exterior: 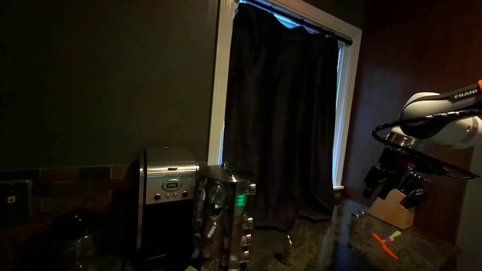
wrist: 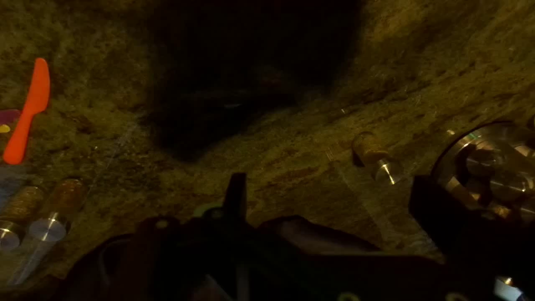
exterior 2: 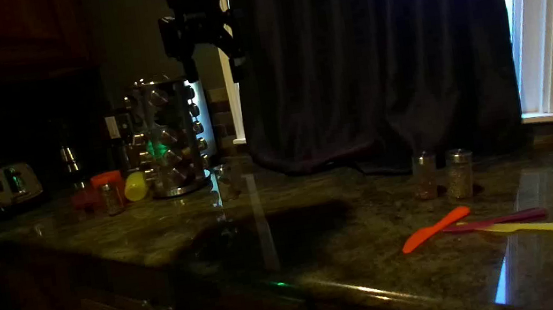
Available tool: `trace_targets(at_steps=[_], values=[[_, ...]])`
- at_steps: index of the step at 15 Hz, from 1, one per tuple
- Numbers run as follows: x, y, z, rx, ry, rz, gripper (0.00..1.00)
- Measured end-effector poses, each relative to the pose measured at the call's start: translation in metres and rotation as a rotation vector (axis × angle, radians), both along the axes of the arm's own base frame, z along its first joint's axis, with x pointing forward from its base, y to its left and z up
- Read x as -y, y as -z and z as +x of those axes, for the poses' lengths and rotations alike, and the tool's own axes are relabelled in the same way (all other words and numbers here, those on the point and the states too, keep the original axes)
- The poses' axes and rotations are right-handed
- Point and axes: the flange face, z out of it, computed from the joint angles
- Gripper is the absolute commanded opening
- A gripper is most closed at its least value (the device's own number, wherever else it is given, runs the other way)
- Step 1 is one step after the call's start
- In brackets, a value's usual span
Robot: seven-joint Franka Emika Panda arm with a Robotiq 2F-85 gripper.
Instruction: Move the seasoning rack to the right, remove one container from the rack and put it next to the other containers on the right
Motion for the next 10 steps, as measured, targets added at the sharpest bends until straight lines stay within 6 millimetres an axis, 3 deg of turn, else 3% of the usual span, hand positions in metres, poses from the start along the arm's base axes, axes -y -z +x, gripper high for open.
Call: trace_targets(at_steps=[10], values=[[-0.0036,0.0055,0.0003,-0.015,-0.001,-0.001,1.00]])
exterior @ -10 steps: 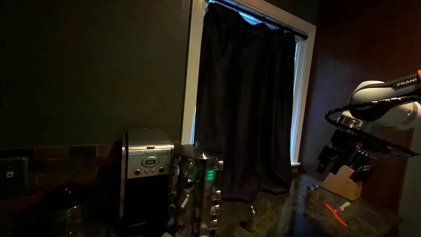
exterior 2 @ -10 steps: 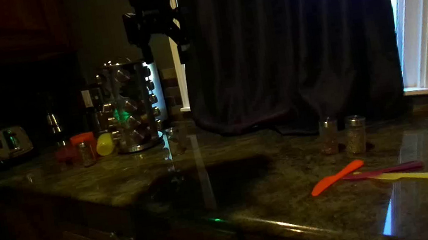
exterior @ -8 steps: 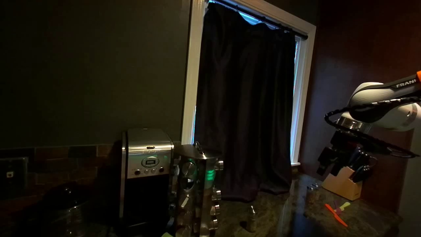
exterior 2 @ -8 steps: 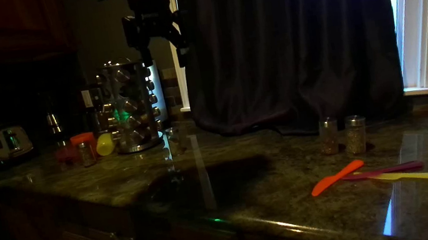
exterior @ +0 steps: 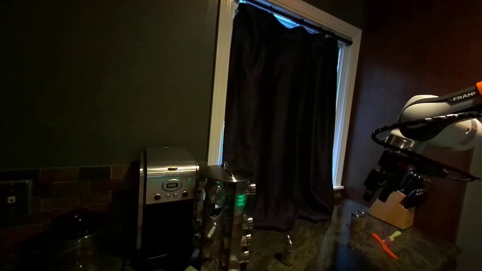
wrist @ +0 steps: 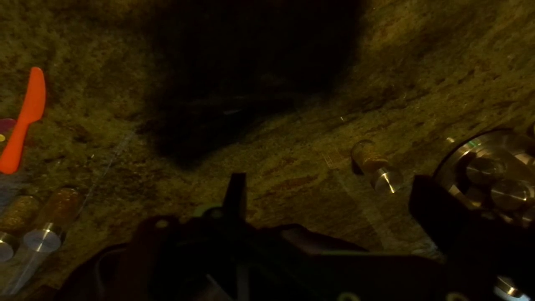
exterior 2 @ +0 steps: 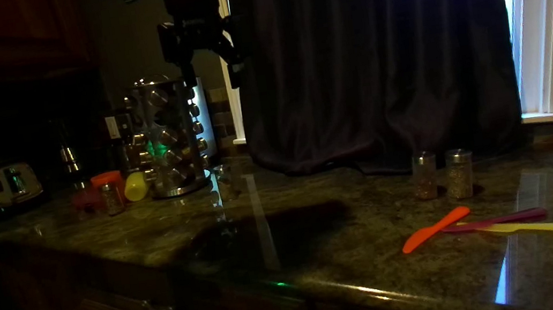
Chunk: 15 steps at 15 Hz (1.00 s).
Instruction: Move the seasoning rack to the right, remove one container from the rack and put it next to the other containers on the right
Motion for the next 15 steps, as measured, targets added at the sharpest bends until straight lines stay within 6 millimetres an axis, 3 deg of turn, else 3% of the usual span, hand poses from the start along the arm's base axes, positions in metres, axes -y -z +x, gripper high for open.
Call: trace_targets(at_steps=[3,10,15], values=[[-0.028,-0.016,0.011,-0.002,0.017,-0.043,1.00],[-0.153,-0.072,0.056,-0.029,0.186,-0.160,1.00],[-0.203,-0.101,0.097,-0.155,0.232,-0.075,1.00]])
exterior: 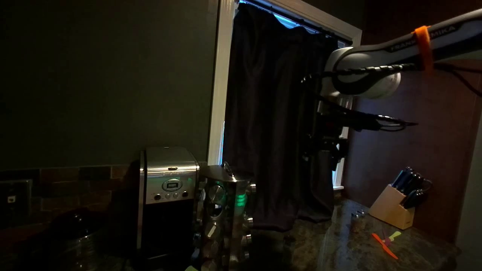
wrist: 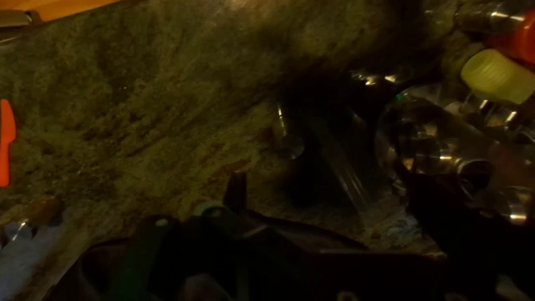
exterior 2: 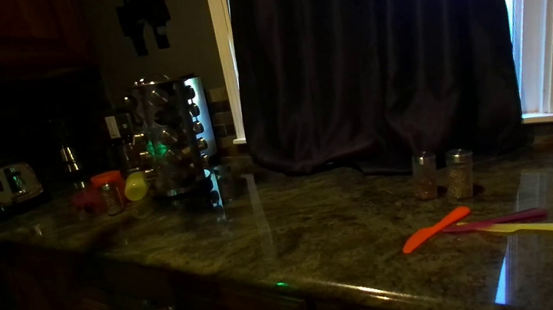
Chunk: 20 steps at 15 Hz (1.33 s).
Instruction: Move the seasoning rack to the right, remove one container from the rack and put it next to the other containers on the right
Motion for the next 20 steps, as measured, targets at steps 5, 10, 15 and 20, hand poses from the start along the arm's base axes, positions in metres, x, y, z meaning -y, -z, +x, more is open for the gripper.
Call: trace_targets(at_steps=[5,10,15,20], values=[[-0.035,-0.013,0.052,-0.036,0.005,0.188,1.00],[-0.045,-0.012,0.066,-0.050,0.000,0.233,1.00],[-0.044,-0.014,0.065,-0.045,0.001,0.234,1.00],[-0.066,-0.014,0.069,-0.039,-0.060,0.179,1.00]])
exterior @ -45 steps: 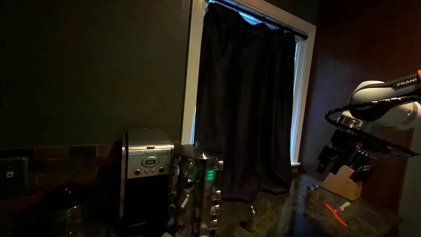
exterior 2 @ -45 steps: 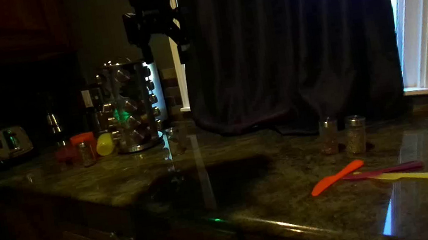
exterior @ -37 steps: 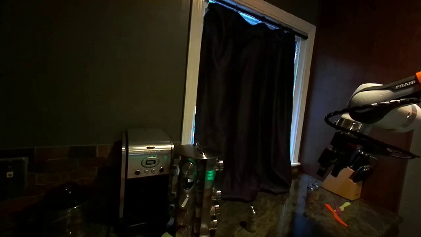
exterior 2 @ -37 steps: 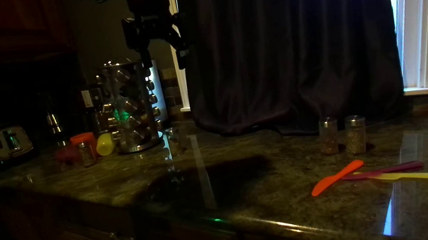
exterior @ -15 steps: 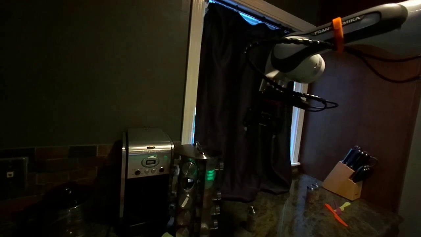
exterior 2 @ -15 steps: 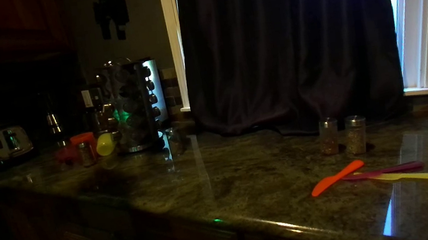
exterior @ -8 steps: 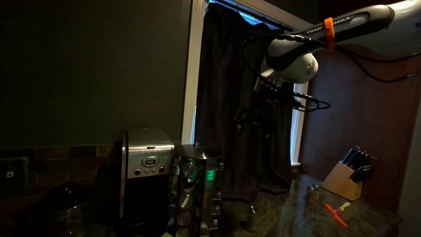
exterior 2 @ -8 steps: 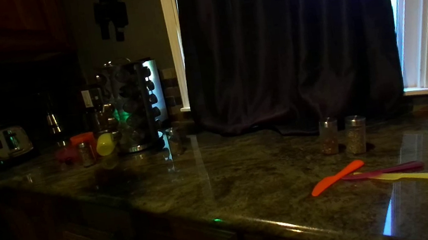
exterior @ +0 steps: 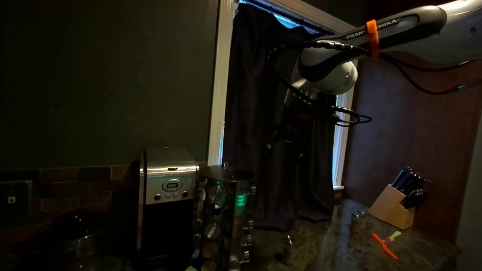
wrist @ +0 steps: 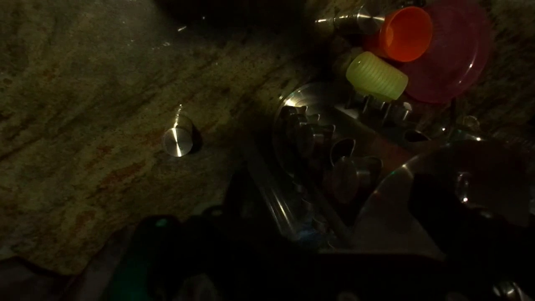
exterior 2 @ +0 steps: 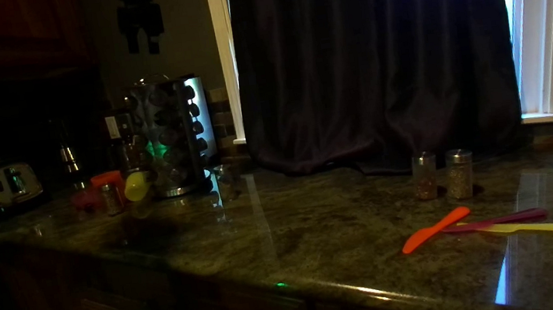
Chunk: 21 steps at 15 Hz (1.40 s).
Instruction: Move the seasoning rack to the right, remove one container from the rack and put it next to the other containers on the right
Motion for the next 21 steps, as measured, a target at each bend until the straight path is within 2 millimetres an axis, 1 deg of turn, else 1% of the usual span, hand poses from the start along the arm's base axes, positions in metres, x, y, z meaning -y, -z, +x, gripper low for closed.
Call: trace_targets(at_steps=[4,6,8,13,14,15,16,17,18,19,21], values=[[-0.054,0.003,0.013,0.004,-0.052,-0.057,1.00],[-0.072,0.005,0.026,0.003,-0.052,-0.062,1.00],[-0.082,0.007,0.042,0.002,-0.044,-0.057,1.00],[-0.087,0.016,0.088,-0.007,-0.012,-0.022,1.00],[-0.090,0.019,0.096,-0.009,-0.008,-0.016,0.98],[-0.093,0.021,0.103,-0.010,-0.002,-0.013,0.93],[-0.097,0.024,0.108,-0.011,0.004,-0.013,0.91],[-0.102,0.027,0.113,-0.012,0.012,-0.015,0.87],[-0.106,0.030,0.117,-0.013,0.019,-0.019,0.74],[-0.111,0.032,0.121,-0.012,0.030,-0.024,0.70],[-0.117,0.035,0.127,-0.010,0.057,-0.040,0.51]])
